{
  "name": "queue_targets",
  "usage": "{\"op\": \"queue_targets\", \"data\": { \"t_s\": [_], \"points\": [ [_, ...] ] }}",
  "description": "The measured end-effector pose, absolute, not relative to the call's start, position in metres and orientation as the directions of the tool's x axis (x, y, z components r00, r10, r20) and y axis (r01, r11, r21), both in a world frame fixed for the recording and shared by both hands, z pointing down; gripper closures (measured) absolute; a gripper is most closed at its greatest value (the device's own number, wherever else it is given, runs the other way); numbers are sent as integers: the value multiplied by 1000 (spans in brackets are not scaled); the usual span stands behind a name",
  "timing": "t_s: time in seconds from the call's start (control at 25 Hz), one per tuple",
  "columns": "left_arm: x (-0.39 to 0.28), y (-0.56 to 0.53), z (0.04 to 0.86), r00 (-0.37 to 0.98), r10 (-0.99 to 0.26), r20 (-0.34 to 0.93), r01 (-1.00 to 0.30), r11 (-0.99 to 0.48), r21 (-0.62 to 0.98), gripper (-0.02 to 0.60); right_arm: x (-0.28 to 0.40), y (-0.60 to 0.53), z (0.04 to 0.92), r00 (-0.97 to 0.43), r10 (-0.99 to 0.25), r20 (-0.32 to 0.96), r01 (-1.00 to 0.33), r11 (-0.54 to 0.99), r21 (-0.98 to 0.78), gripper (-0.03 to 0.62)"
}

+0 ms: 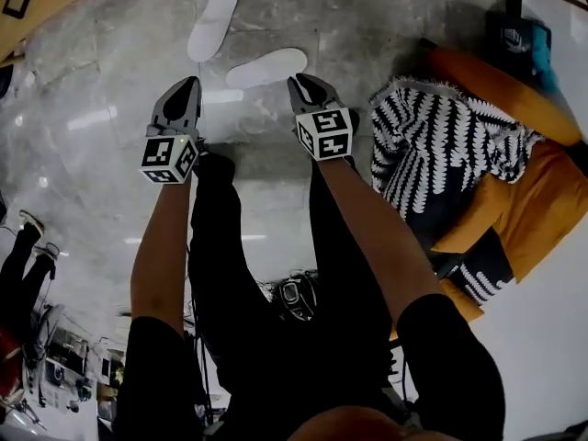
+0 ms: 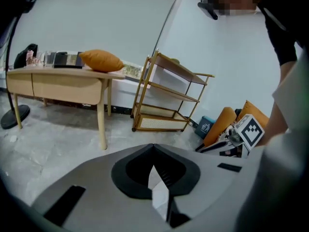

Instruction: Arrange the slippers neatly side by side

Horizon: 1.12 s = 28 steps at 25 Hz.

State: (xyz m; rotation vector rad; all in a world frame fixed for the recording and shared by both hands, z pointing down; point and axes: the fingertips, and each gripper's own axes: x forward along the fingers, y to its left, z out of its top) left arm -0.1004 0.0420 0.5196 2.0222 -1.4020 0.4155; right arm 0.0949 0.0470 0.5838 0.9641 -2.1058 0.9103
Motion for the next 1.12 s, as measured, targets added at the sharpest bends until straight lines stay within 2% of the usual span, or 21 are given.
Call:
{"op": "queue_targets", "data": {
  "t_s": [0.08, 0.16, 0.48, 0.6, 0.88, 1.04, 1.12],
  "points": [
    [-102, 42, 543, 379, -709, 594, -918, -206, 339, 568, 96, 52, 606, -510, -357, 783, -825, 462, -326, 450],
    [-99, 40, 561, 399, -697, 596, -910, -221, 350, 568, 96, 58, 632, -483, -349, 803, -843, 433, -318, 450],
    [-115, 36, 604, 434, -696, 572, -897, -274, 347, 568, 80, 76, 735, -390, -311, 867, -877, 412, -247, 364],
    [-122, 35, 613, 433, -710, 555, -896, -272, 351, 568, 75, 83, 764, -354, -292, 888, -868, 456, -196, 359],
    [-133, 36, 647, 451, -694, 561, -887, -282, 365, 568, 76, 98, 828, -186, -237, 954, -914, 397, -79, 361],
    [-133, 33, 660, 460, -691, 557, -884, -296, 362, 568, 72, 105, 848, -167, -219, 961, -903, 425, -60, 361],
    [-132, 31, 660, 459, -694, 555, -884, -295, 362, 568, 75, 108, 853, -144, -210, 967, -905, 424, -43, 390]
  ]
}}
